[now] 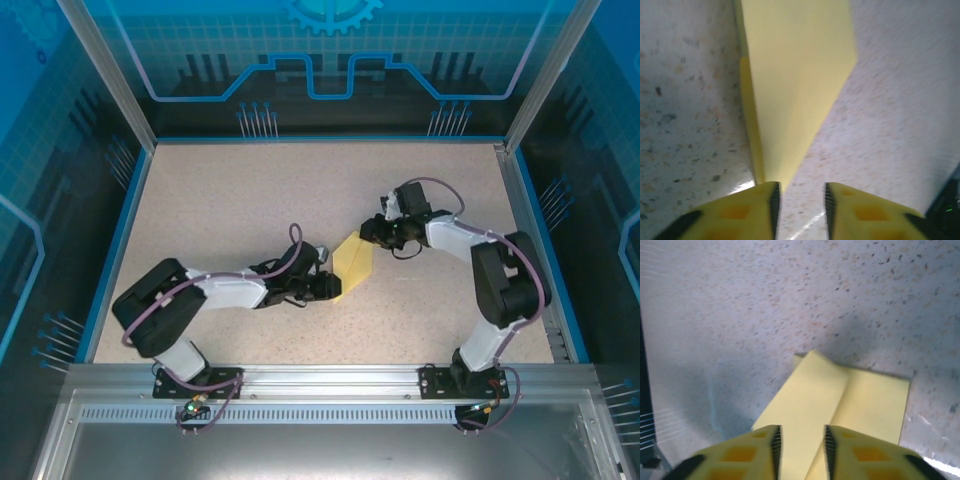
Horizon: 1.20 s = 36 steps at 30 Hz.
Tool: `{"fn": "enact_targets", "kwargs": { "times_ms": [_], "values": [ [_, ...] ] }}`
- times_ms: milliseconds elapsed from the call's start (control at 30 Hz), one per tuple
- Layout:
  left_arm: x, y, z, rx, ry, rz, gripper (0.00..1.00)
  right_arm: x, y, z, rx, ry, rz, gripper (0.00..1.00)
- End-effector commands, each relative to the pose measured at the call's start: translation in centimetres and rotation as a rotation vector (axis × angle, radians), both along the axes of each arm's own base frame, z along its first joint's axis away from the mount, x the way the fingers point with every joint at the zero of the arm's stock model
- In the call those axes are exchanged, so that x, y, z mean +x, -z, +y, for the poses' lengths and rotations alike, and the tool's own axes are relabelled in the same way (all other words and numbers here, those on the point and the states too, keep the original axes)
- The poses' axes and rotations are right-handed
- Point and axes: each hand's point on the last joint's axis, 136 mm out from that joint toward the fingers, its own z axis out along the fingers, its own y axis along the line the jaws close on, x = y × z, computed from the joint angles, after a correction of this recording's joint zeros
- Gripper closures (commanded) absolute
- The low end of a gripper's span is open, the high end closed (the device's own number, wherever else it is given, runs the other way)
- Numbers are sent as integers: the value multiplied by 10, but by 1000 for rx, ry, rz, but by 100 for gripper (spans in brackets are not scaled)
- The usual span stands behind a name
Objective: Fold a paper plane with a square sheet of paper (pick it up from the middle)
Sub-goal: Fourth fold the wing at the center of the table, then turn over the paper at the center of the table.
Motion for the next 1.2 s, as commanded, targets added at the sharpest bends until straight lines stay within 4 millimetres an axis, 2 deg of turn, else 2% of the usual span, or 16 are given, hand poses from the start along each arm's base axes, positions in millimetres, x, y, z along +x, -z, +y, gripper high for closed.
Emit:
{"fn": "enact_targets", "kwargs": {
  "times_ms": [0,133,200,367,467,500,700,867,1000,1167],
  "values": [
    [19,-23,20,2,-119,-56,57,-19,-1,-1,37,2,32,58],
    [29,-19,48,10,-223,-47,47,-28,3,6,49,-9,55,51],
    [31,-18,50,-9,-225,-38,44,-31,8,10,46,-18,71,50],
    [39,-15,32,-52,-125,-31,42,-34,12,19,60,-35,80,50],
    [49,-10,16,-100,-65,-14,44,-31,3,20,71,-31,54,48],
    [53,-7,13,-115,-54,-6,45,-39,9,17,60,-28,71,47],
    [70,-4,-6,-171,-6,-2,63,-46,-2,5,23,-7,41,42],
    [73,-5,-12,-190,16,-12,71,-51,-1,0,12,4,43,42],
    [74,2,-14,-192,21,-2,84,-52,0,-3,8,12,48,42],
    [76,-7,-5,-157,11,-40,97,-53,-8,-7,4,24,23,40]
  ]
}}
